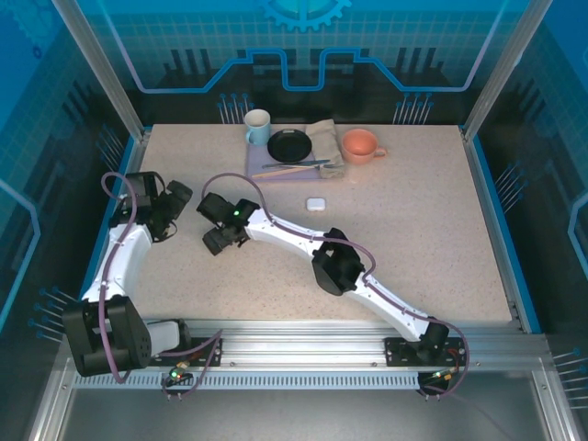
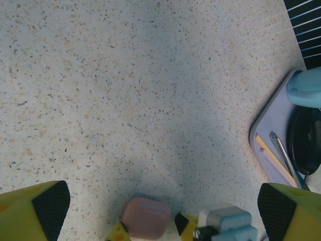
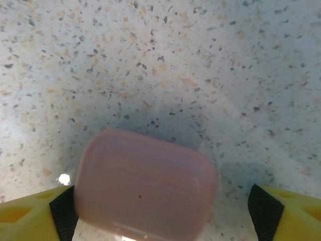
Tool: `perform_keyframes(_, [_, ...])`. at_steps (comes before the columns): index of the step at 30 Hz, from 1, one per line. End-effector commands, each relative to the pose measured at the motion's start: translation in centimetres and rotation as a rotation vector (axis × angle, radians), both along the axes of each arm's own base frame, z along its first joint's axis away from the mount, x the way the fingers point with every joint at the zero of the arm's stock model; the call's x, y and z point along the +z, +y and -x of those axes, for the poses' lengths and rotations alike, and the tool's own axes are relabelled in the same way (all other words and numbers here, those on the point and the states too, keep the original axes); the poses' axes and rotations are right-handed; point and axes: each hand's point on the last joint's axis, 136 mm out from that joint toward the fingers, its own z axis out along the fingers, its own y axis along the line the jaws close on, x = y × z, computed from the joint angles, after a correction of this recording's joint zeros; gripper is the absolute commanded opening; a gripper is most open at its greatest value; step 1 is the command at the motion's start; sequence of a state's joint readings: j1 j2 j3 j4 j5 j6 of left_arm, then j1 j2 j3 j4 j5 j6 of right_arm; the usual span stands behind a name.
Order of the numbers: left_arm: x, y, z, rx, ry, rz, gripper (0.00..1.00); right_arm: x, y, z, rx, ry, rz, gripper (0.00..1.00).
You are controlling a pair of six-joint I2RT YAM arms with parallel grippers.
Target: Insert wireless bluetooth earbuds into charging case
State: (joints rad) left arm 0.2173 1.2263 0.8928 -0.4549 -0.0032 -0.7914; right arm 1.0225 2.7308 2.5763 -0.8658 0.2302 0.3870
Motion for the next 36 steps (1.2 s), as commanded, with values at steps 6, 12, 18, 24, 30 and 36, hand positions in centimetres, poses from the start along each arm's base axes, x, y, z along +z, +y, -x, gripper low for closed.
perform_keyframes(6, [0.2,-0.1,0.8,0.005,-0.017,0.021,0.99,-1.2,1.3,0.3,-0.037,0.015,-0.039,0.86])
perform_keyframes(12, [0.3,-0.1,1.1,0.011,-0.023,0.018,0.99,-1.3,1.6,0.1,-0.097,0.036,-0.072,0.86])
perform_keyframes(18, [0.5,-0.1,1.2,0.005,-0.027,0.008,0.99,-2.0,1.2,0.4,-0.118,0.057,-0.056,0.8])
perform_keyframes(24, [0.9,-0.1,1.2,-0.001,-0.036,0.002,0.99,-1.7,-0.8,0.8,-0.116,0.033,0.036,0.63])
perform_keyframes(30, [1.3,-0.3,1.3,-0.036,-0.038,-0.02,0.99,0.8,-3.6,0.9,-0.159,-0.017,0.085,0.55])
perform_keyframes(36, [1.4,-1.4,1.1,-0.101,-0.056,0.012,0.99,2.2,-7.4,2.0,-0.241,0.004,0.111,0.55])
